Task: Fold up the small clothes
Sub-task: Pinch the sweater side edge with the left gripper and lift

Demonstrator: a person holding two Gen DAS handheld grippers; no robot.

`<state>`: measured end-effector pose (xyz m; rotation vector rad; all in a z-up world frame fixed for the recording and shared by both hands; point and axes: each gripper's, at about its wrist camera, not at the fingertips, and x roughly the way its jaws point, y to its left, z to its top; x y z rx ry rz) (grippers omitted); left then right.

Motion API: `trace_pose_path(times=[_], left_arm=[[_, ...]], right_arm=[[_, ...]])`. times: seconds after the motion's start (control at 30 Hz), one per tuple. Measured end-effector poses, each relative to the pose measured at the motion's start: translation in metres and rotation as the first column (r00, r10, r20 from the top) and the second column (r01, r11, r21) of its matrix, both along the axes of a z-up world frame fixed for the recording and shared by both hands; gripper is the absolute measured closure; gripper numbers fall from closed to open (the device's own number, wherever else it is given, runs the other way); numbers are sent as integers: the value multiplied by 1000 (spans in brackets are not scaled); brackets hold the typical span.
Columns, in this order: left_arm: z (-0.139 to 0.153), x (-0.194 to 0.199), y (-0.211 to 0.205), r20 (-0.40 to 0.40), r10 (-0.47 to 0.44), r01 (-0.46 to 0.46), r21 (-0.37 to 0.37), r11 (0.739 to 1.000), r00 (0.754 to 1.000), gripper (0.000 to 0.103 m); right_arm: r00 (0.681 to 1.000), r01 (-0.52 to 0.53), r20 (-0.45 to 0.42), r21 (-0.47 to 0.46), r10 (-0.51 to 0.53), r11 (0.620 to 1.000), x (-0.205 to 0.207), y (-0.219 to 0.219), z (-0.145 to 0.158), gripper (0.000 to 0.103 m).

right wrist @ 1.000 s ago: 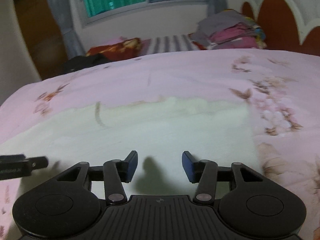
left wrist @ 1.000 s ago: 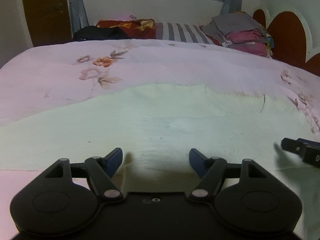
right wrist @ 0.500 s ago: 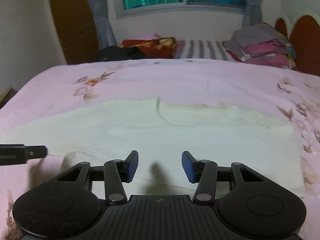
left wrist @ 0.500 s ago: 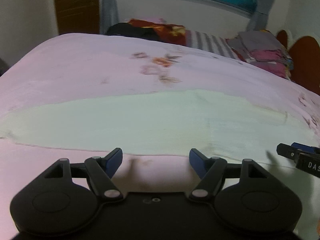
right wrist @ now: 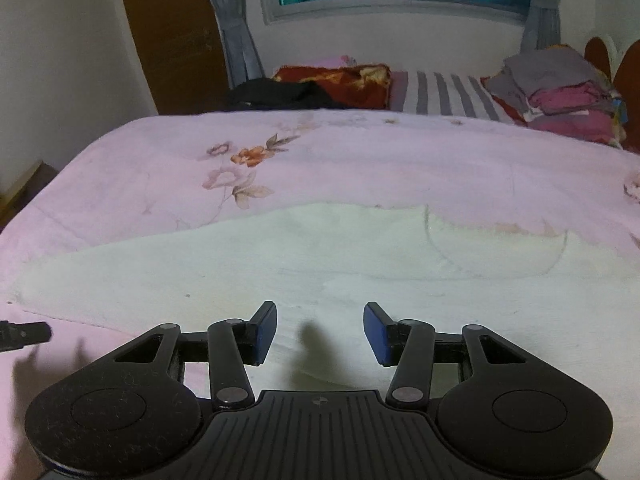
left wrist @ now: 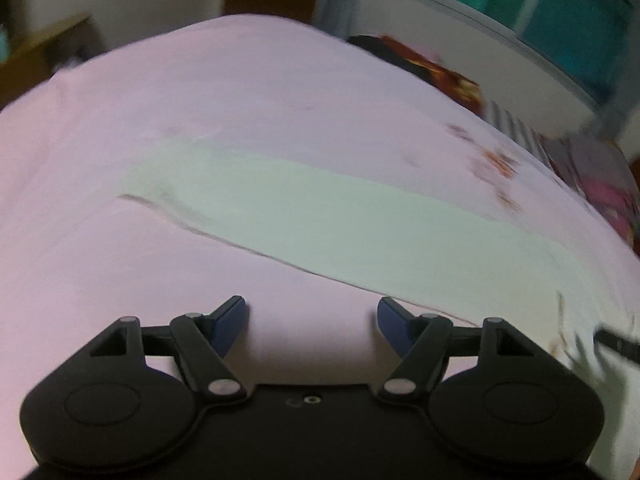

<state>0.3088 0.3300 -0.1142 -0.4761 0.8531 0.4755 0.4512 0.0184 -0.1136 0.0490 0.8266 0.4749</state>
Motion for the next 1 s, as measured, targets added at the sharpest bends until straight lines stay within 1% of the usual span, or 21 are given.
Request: trace_pose_path(times=[0.13,0.2,0.23,0.27,0.3,0.33,0.37,0.4,0.47,0.57,0.67,0.77,0.83,0.87,0.93,1.0], left_arm=[[-9,-6,38,31,84,-82,-45,996,996,37],[-13,-5,55,61,115,-110,-76,991,992,39],[-15,-2,60,71,122,-116,-79,990,990,41],[-17,1,66,78,126,-120,-72,990,989,48],[-18,3,71,85,131,-126,-63,990,988,52],[-19,5,75,95,139,-134,-59,989,986,60],[-21,7,78,104,145,-139,-61,988,984,67],[-22,9,82,113,154,-148,-64,987,982,72],[-26,11,89,126,181,-173,-65,983,975,90],[-29,12,93,152,203,-193,-79,978,967,100],[-26,17,83,176,202,-192,-69,979,963,101],[-8,19,70,229,138,-132,-44,990,964,101],[8,26,54,268,60,-58,-17,998,962,101],[17,33,42,287,14,-11,-13,1000,958,101],[31,46,18,317,-66,70,-1,998,946,101],[45,61,-10,347,-134,145,-4,989,928,101]], right_arm=[[1000,8,-24,-28,-8,1000,2,10,-13,54],[999,19,-32,-38,-20,999,3,11,-18,54],[999,23,-39,-45,-25,999,4,12,-21,54],[999,27,-46,-51,-29,998,6,13,-24,54],[998,31,-52,-55,-34,998,7,14,-26,54],[998,34,-54,-58,-37,998,7,14,-28,54],[998,35,-53,-64,-39,997,8,16,-29,54],[998,34,-50,-70,-38,997,8,17,-30,54],[998,32,-45,-81,-36,996,9,19,-31,54],[998,40,-43,-92,-44,995,11,21,-34,54],[998,44,-32,-112,-48,993,11,26,-37,54],[998,45,-44,-107,-50,993,13,25,-36,54],[996,68,-55,-65,-71,996,14,18,-33,54],[995,81,-59,-54,-84,995,14,14,-33,54],[995,78,-59,-61,-82,995,12,12,-34,54],[994,89,-59,-42,-91,995,10,6,-29,54]])
